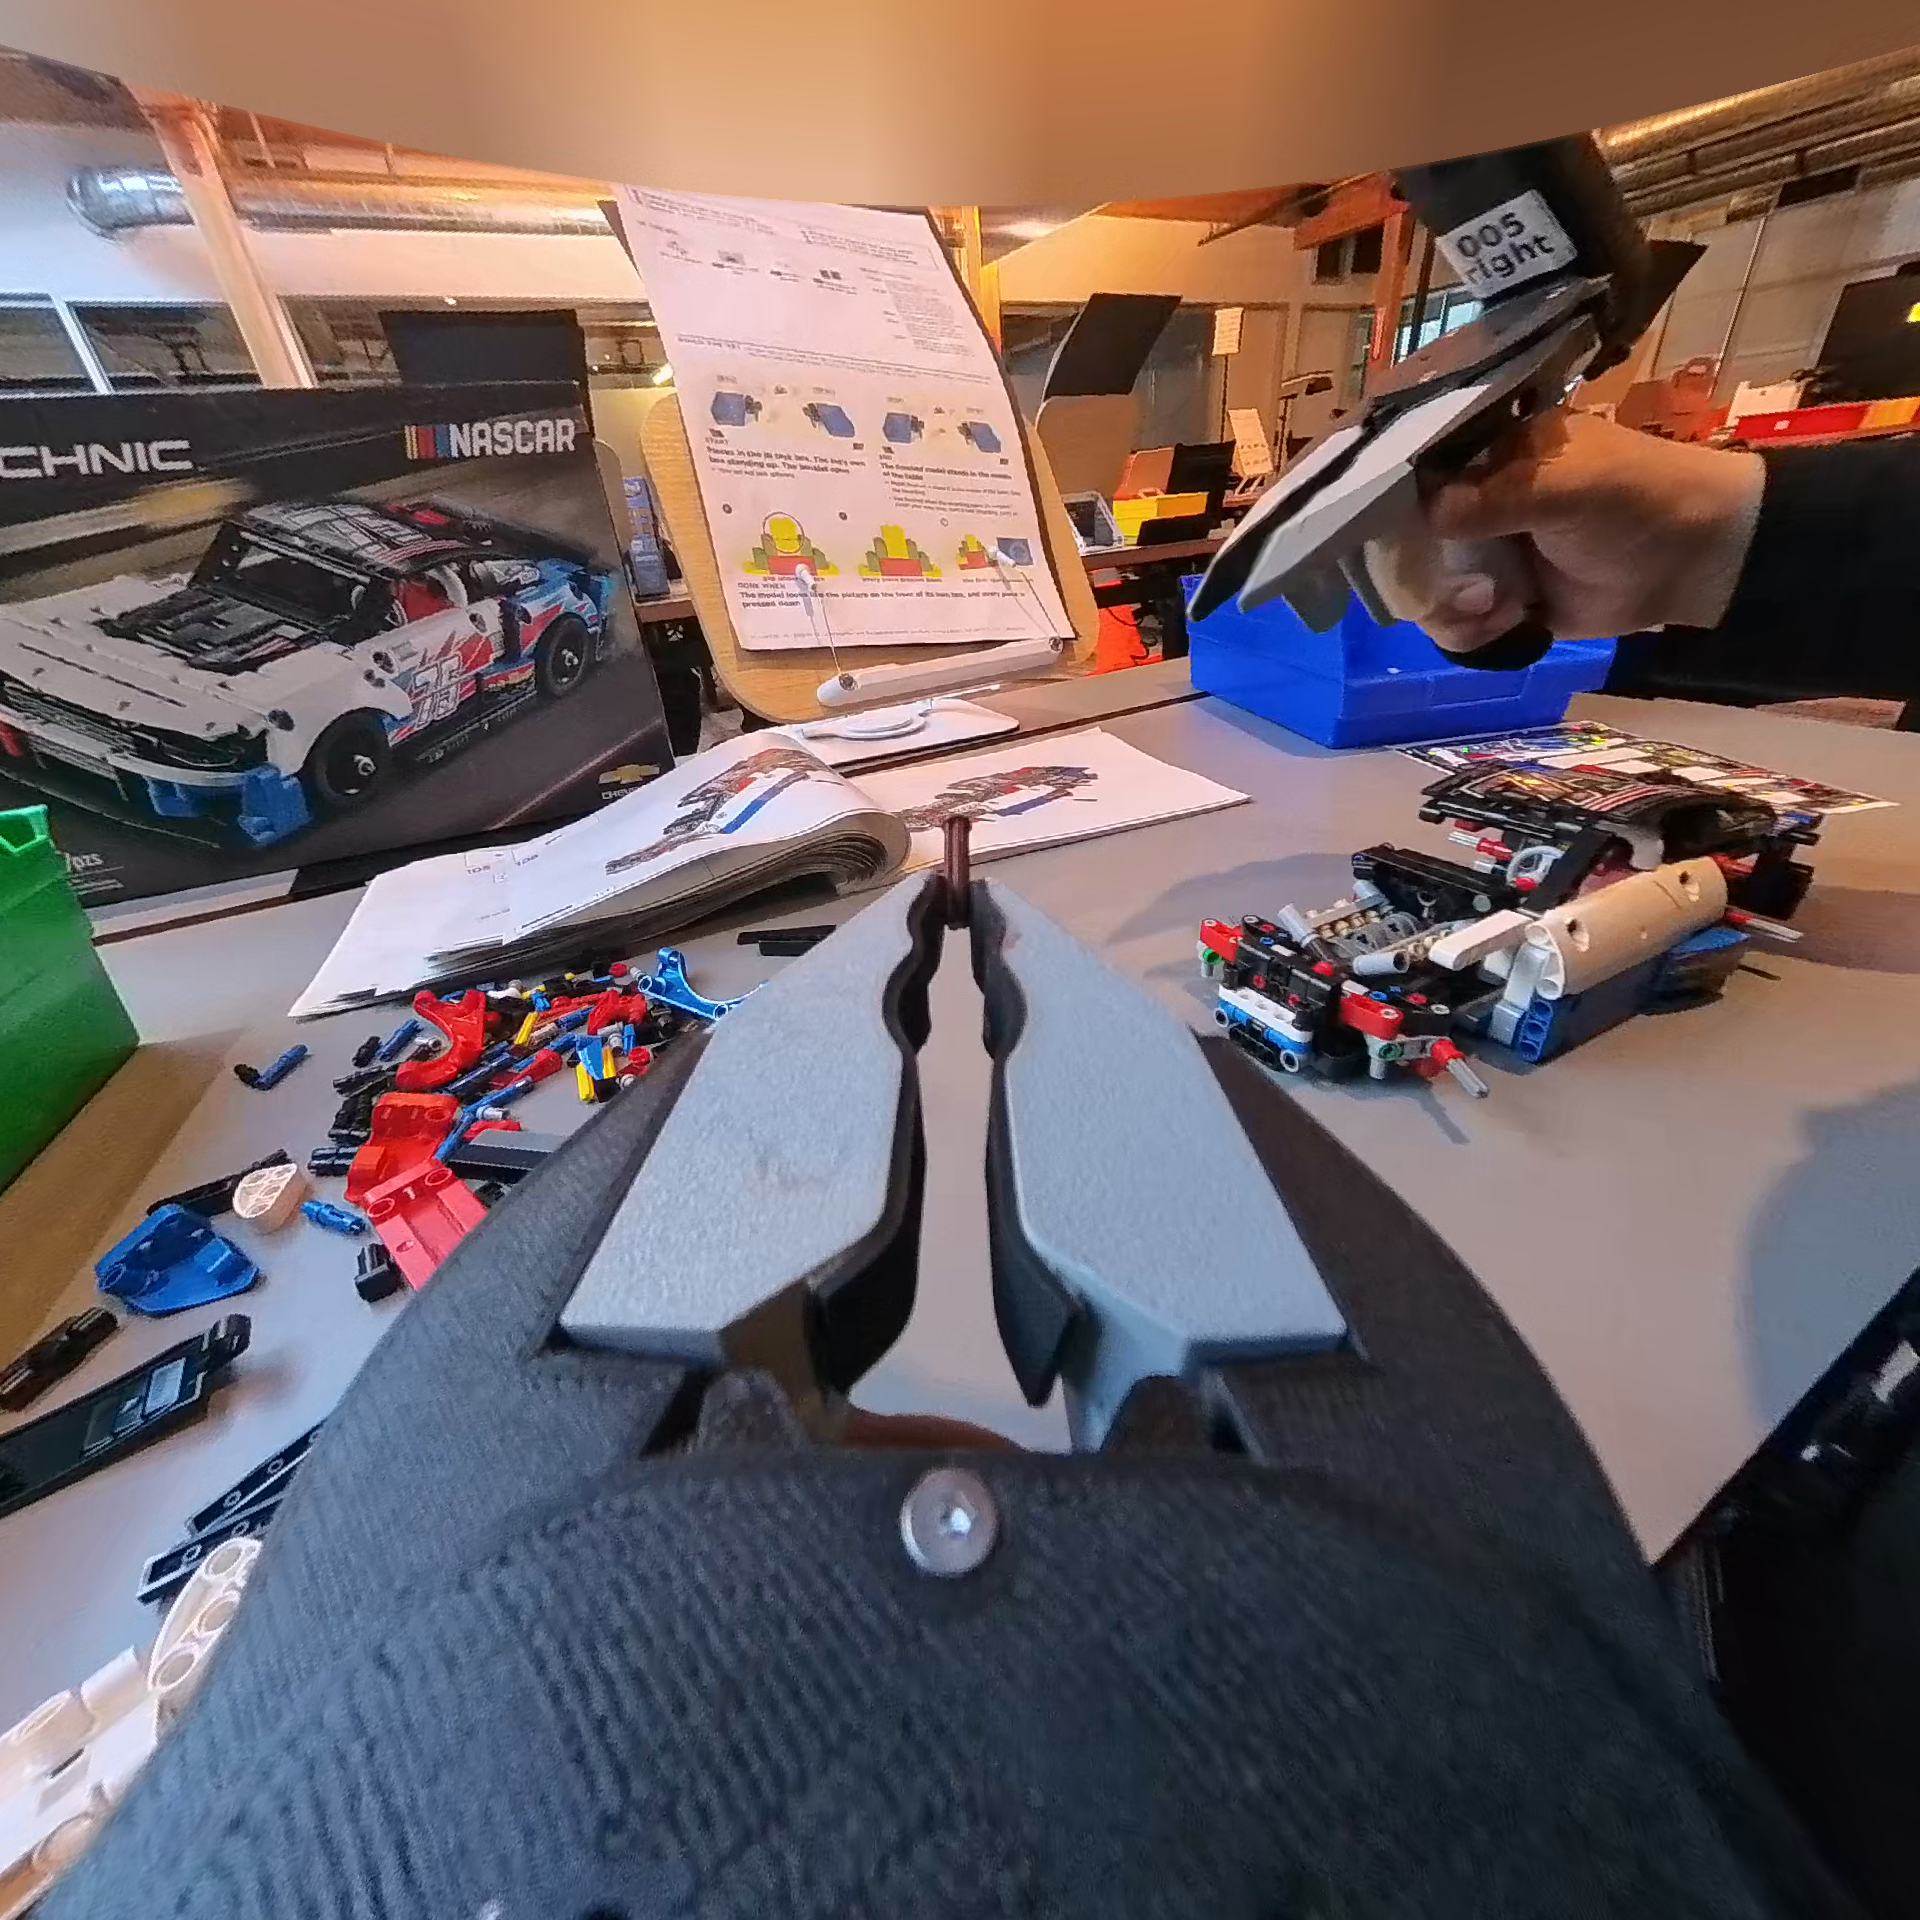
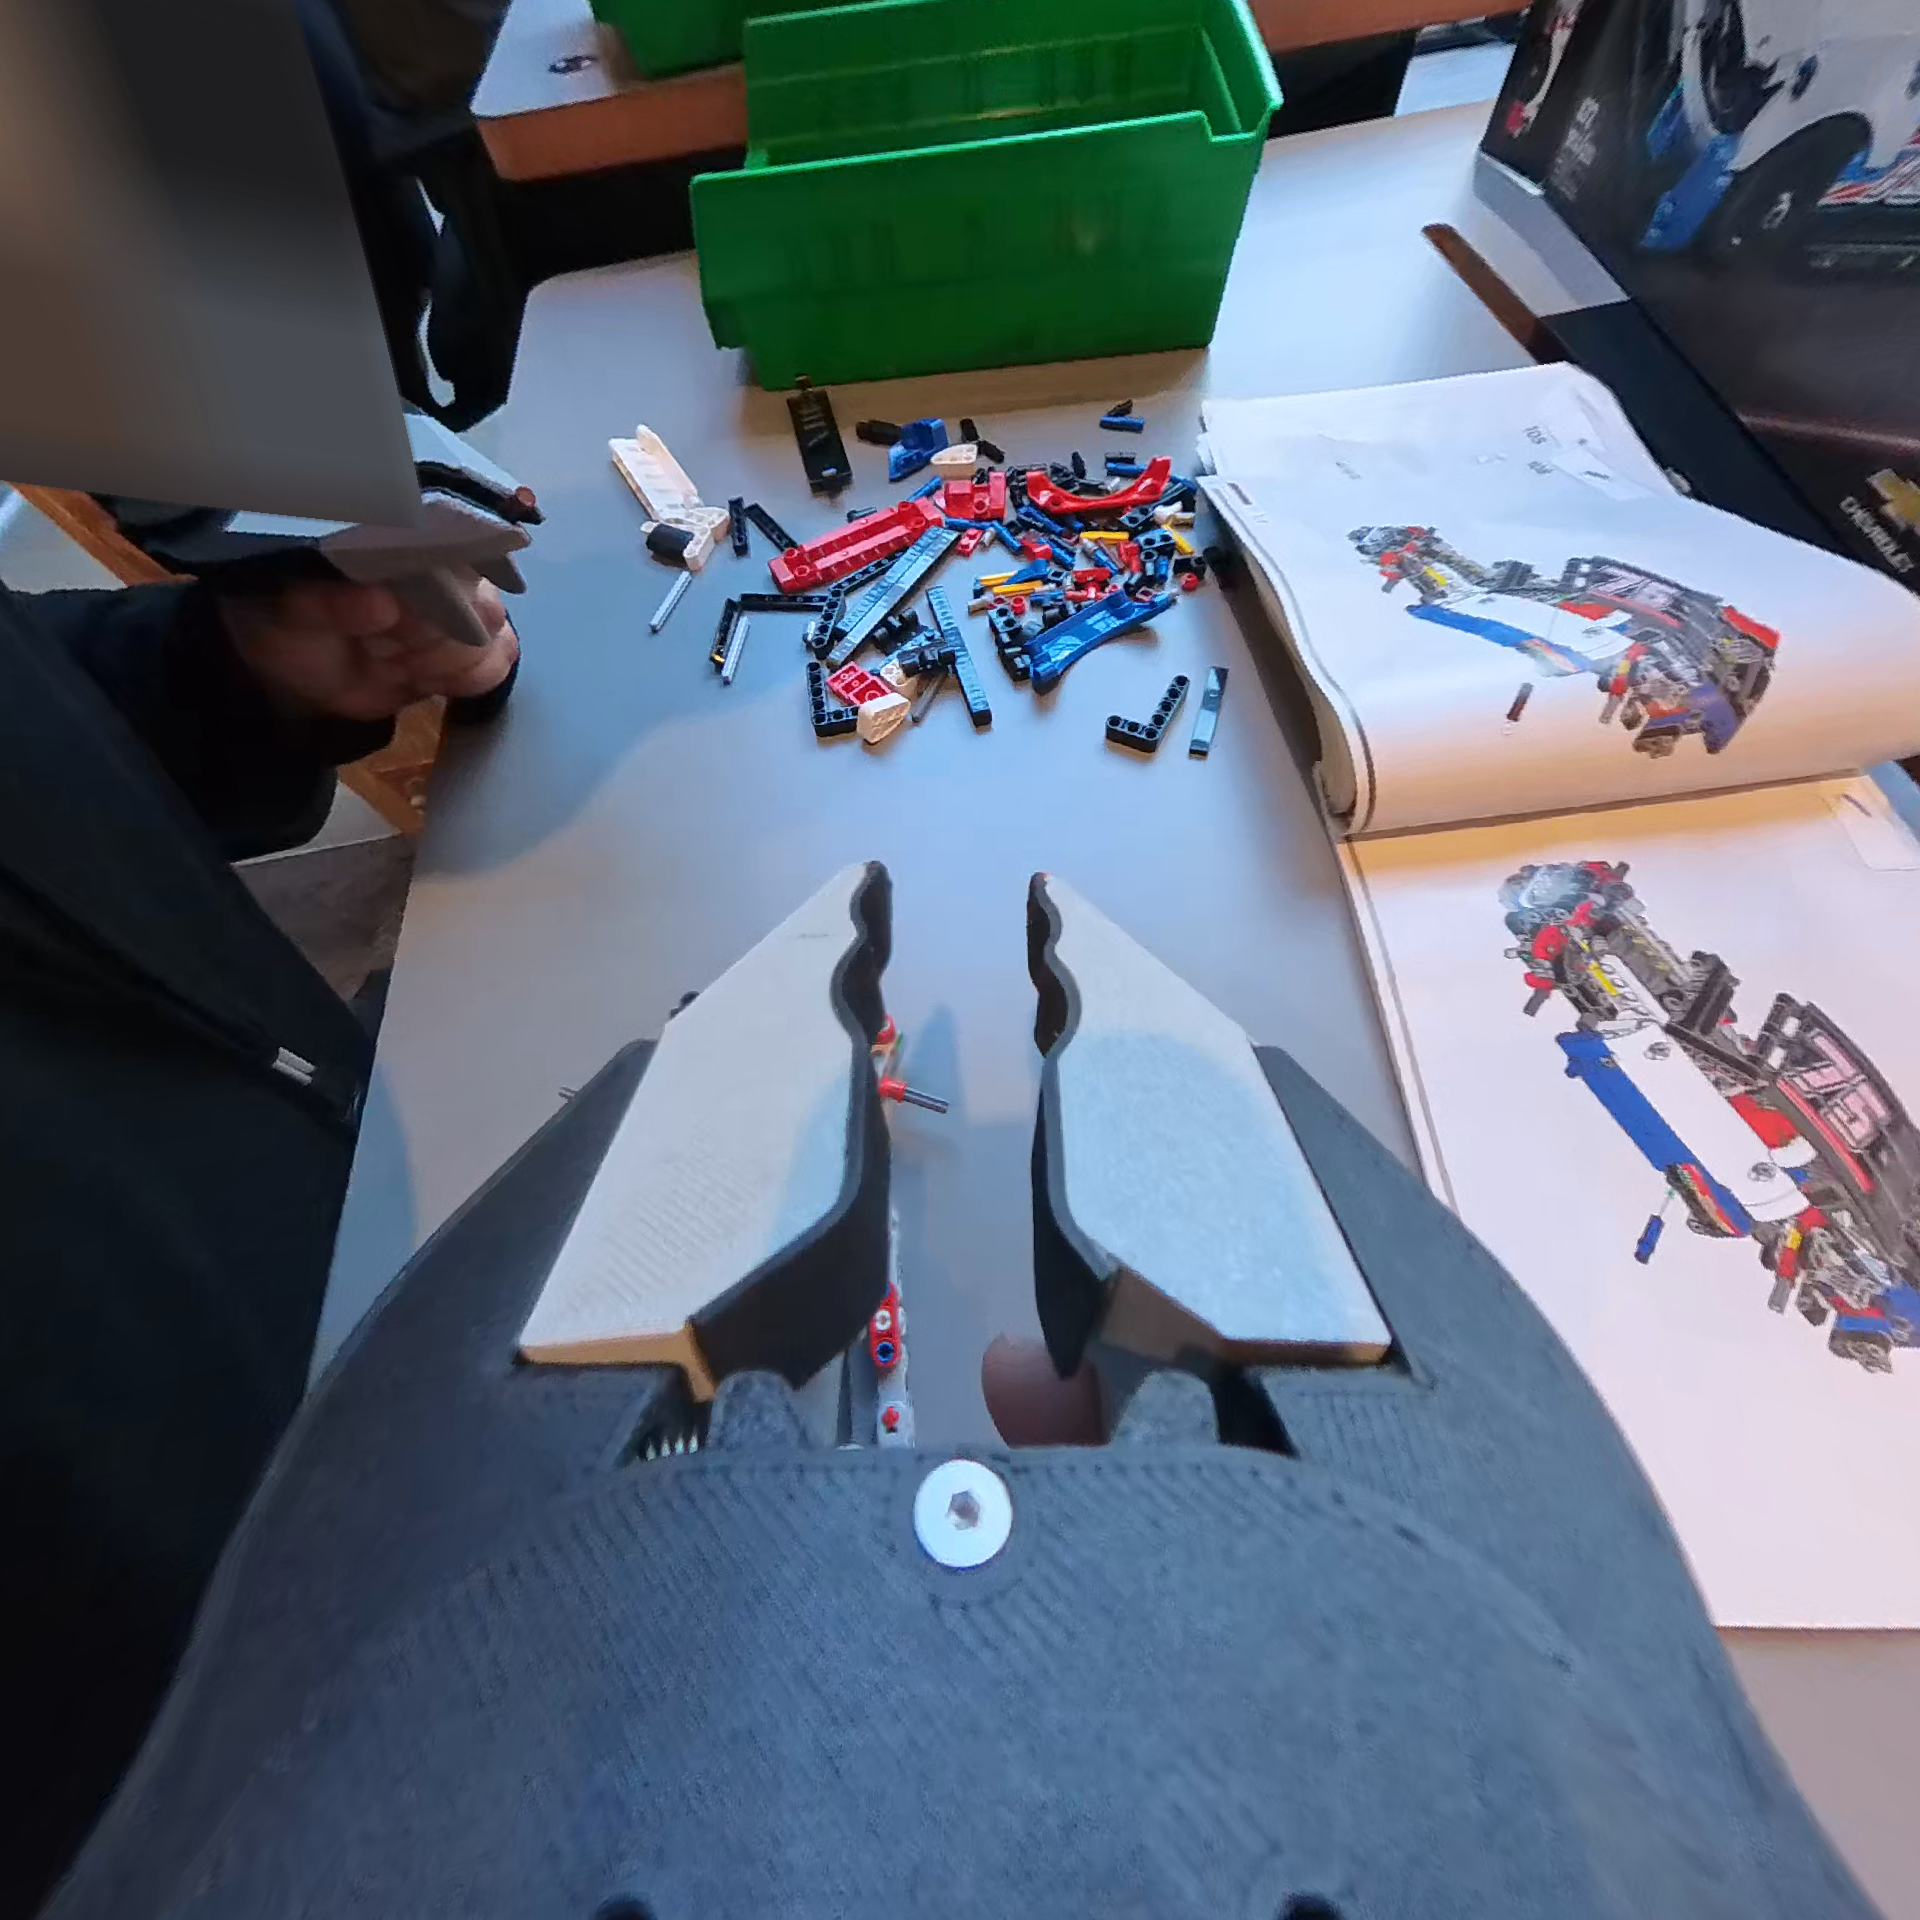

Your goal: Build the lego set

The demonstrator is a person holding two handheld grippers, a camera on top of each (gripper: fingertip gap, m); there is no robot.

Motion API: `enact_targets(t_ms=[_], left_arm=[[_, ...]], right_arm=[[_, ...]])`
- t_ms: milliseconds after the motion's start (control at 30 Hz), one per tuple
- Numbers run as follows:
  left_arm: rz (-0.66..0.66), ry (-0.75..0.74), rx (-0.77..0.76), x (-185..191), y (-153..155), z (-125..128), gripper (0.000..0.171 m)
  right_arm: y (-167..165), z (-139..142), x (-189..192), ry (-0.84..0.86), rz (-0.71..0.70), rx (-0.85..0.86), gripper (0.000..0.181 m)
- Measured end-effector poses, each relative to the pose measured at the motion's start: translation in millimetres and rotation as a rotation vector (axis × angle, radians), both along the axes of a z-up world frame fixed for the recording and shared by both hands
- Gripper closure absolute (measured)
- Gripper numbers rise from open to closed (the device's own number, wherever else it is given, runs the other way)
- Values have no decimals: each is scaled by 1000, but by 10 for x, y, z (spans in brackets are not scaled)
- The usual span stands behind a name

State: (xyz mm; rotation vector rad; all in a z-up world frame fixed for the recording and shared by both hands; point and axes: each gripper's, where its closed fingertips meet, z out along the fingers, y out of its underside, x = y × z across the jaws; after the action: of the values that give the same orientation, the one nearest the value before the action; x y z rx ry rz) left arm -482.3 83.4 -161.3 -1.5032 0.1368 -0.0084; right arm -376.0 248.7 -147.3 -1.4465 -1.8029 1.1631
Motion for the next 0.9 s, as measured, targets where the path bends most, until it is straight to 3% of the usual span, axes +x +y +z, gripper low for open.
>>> enact_targets(t_ms=[400,900], left_arm=[[15,-10,19,-15,-66,21,170],[26,-10,26,-14,-200,29,170]], right_arm=[[66,67,-80,68,8,60,181],[101,6,-23,23,-46,159,181]])
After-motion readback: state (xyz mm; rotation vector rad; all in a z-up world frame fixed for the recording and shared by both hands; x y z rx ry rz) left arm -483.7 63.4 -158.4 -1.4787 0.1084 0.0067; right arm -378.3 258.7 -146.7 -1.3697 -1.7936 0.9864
